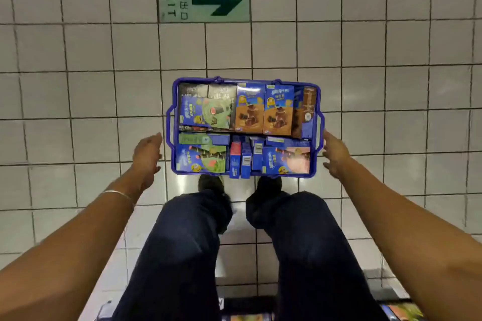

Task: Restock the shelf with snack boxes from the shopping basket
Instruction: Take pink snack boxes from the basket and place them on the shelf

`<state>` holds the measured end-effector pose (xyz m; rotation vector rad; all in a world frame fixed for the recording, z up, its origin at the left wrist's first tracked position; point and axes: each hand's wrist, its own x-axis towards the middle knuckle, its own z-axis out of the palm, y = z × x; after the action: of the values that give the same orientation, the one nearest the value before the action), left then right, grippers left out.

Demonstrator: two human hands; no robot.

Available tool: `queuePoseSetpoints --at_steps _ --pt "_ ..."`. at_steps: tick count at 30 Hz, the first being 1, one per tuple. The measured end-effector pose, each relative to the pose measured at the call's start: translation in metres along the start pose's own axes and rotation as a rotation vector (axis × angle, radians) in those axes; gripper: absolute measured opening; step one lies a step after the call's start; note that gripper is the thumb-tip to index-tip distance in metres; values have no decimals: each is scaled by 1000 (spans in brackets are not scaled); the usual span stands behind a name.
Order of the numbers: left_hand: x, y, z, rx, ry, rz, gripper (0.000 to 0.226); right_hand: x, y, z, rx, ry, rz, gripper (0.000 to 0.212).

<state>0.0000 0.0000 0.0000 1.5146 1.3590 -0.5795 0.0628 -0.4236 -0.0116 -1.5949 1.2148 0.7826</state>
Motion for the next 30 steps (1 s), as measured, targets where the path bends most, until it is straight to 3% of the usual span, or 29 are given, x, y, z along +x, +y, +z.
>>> queuePoseSetpoints --at_steps 3,8,13,15,18,24,27,30 --pt "50 8 33 -41 9 27 38 48 2 19 85 30 -19 34" --pt "100 2 57 -225 -25 -60 56 94 23 31 266 57 -9 57" --pt "105 4 54 -310 -121 -86 59 100 23 33 421 24 21 39" --pt "99 7 57 -359 -62 -85 54 95 15 32 444 27 22 39" --pt "78 13 57 -386 96 -68 33 78 -2 26 414 43 21 41" --pt "-7 57 15 -420 117 -59 25 -8 -50 -7 333 50 -73 36" --pt "-75 100 -15 -399 132 -14 36 -75 -90 -34 288 76 -123 55" --pt "-147 143 -48 -427 104 42 64 -146 -133 -62 220 111 -200 67"
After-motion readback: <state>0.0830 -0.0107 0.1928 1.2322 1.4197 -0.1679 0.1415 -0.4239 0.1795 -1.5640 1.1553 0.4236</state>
